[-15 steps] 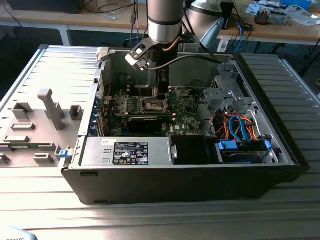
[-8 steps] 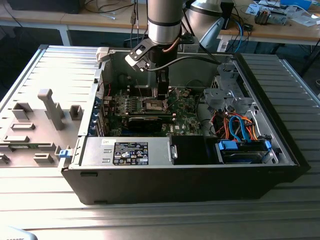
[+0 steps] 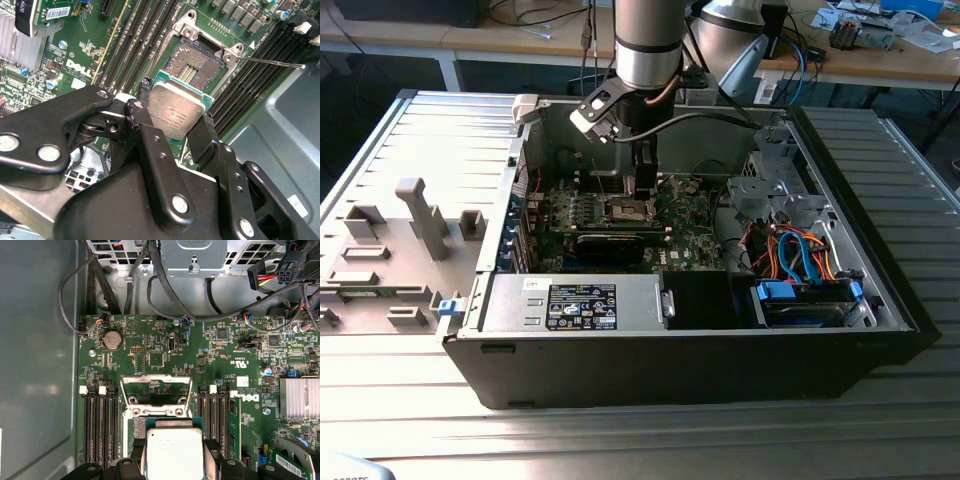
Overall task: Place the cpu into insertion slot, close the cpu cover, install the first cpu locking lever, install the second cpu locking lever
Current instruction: 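Place the cpu into insertion slot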
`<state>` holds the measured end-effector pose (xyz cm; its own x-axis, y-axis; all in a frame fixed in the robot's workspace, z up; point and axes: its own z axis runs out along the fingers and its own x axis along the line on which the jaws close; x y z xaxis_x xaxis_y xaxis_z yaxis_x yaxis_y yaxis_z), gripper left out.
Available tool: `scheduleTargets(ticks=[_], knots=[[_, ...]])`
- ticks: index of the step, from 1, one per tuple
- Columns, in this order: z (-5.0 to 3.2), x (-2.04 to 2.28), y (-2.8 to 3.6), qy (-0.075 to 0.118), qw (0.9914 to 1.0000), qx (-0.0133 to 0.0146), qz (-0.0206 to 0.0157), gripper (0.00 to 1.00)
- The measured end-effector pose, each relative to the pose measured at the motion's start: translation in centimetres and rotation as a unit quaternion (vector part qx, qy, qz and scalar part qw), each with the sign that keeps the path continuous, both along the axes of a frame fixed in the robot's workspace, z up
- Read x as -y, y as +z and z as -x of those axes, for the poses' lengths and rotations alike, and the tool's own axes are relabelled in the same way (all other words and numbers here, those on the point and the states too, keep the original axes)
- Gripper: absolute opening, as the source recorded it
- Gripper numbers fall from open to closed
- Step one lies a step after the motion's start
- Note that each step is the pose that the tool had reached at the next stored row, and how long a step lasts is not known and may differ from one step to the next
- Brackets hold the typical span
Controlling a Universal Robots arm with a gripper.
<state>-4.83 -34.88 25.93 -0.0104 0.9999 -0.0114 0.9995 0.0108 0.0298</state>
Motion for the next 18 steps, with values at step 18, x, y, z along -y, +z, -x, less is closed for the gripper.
scheduleTargets(ticks=[18], knots=[[0.0, -0.05, -0.06, 0.0, 0.99999, 0.0, 0.0052, 0.55]])
